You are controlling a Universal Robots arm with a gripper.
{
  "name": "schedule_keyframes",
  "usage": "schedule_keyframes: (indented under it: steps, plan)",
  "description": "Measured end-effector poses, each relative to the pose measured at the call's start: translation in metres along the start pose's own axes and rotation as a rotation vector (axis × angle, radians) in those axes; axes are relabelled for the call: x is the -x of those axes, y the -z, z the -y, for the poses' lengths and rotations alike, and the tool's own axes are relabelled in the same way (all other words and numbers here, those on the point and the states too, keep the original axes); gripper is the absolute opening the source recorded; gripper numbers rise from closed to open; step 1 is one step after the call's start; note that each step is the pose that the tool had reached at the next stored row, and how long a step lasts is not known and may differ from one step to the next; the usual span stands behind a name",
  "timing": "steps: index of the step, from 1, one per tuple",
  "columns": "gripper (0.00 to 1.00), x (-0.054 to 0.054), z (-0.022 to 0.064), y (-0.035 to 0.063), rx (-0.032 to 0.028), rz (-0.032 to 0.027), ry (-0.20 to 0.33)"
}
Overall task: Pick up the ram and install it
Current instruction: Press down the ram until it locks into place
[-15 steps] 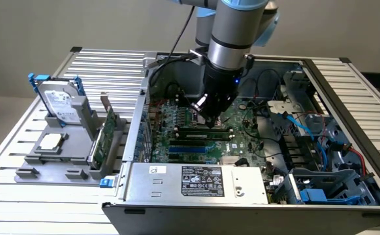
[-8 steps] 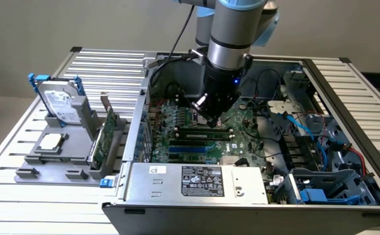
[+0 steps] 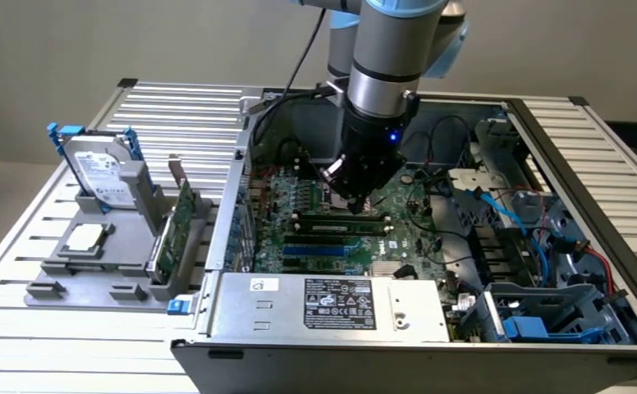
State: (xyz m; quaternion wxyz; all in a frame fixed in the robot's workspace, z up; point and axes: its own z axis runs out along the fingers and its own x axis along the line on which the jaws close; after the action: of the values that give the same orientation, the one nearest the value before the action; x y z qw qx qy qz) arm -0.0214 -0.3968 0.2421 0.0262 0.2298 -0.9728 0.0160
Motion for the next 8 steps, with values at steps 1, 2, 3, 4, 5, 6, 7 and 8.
schedule_keyframes:
  steps: [1, 2, 3, 4, 5, 6, 7, 8]
  plan:
    - [0.11, 0.0000, 0.0000, 0.0000, 0.0009, -0.0003, -0.015]
    - [0.11, 0.0000, 0.0000, 0.0001, 0.0018, -0.0005, -0.030]
    - [0.11, 0.0000, 0.0000, 0.0002, 0.0027, -0.0008, -0.044]
    - [0.11, 0.0000, 0.0000, 0.0003, 0.0035, -0.0010, -0.059]
    - [0.11, 0.0000, 0.0000, 0.0005, 0.0043, -0.0014, -0.074]
    - [0.11, -0.0001, 0.0000, 0.0007, 0.0052, -0.0017, -0.089]
    - [0.11, -0.0001, 0.0000, 0.0009, 0.0061, -0.0020, -0.104]
    - [0.11, -0.0001, 0.0000, 0.0011, 0.0070, -0.0022, -0.119]
